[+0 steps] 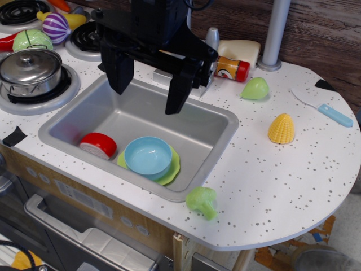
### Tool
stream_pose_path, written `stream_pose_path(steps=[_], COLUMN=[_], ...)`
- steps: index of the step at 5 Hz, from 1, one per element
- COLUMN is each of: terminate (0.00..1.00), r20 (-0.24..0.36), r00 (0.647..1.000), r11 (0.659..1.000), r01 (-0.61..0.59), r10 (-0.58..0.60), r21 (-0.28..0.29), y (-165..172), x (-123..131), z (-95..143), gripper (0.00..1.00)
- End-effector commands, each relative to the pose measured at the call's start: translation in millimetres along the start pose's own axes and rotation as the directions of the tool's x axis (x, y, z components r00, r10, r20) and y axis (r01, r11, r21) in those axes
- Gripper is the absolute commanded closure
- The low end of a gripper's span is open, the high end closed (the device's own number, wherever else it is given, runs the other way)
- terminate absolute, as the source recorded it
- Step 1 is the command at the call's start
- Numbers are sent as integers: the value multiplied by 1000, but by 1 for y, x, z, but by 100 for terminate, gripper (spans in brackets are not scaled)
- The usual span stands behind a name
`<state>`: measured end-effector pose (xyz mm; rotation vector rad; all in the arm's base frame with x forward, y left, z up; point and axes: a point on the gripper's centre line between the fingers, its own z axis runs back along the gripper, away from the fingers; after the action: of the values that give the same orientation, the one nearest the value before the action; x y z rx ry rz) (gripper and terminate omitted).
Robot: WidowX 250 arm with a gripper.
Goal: Put corn into bowl
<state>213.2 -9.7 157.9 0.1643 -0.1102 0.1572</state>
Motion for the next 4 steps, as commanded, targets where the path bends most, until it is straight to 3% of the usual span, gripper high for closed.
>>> stream_pose_path(steps=[1,2,4], terminate=[0,0,0], r20=[0,-26,19], r00=[1000,999,997], r11=[1000,998,996], r01=[0,-32,-75], r10=[0,31,76], r21=[0,-50,-39], y=[0,-20,-72], x=[0,20,64], z=[0,4,-10], gripper=[0,0,0])
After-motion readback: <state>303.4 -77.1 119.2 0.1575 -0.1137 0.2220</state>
